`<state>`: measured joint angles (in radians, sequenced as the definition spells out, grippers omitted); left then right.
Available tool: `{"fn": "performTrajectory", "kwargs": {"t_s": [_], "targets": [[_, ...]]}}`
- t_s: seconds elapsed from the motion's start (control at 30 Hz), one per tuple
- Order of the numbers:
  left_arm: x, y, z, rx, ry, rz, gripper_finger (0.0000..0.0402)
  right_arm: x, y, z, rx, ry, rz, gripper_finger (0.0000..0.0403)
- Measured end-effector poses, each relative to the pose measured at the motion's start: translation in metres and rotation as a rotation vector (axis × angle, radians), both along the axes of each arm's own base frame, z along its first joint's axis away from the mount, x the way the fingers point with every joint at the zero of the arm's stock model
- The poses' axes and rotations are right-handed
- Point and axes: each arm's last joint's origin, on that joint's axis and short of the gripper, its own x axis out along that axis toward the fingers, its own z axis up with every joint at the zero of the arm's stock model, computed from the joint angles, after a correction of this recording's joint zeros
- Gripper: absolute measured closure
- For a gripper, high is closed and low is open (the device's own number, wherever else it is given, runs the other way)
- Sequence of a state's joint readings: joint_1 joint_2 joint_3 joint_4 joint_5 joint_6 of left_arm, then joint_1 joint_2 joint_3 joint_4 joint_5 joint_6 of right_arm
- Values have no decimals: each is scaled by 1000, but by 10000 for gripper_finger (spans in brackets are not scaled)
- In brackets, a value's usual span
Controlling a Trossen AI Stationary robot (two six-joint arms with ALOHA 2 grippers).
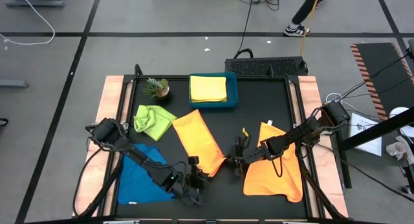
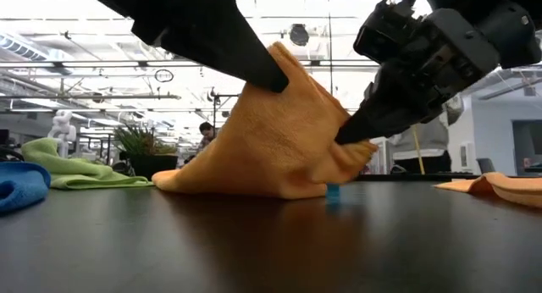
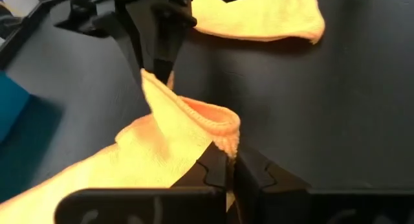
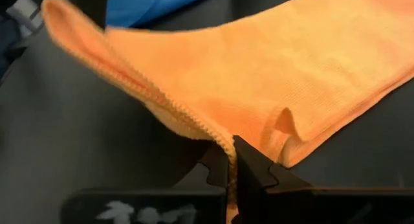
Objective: Fold microfiber towels
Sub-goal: Fold the top orange microfiber cloth
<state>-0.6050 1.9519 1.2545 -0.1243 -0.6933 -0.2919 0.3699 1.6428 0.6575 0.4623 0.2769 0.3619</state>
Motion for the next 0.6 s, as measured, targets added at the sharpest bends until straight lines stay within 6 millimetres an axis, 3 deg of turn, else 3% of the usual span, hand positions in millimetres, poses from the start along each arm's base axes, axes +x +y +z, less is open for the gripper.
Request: {"fn": "performTrajectory", "kwargs": {"t_s": [0.27, 0.43, 0.6], "targets": [[0, 2, 2, 25, 29, -50, 398, -14, 19, 8, -6, 21, 81, 403], [11, 19, 3, 57, 51, -60, 399, -34, 28, 36, -40, -29, 51, 403], [17, 41, 31, 90, 7, -86, 400, -54, 28, 74, -68, -150, 47, 403]]}}
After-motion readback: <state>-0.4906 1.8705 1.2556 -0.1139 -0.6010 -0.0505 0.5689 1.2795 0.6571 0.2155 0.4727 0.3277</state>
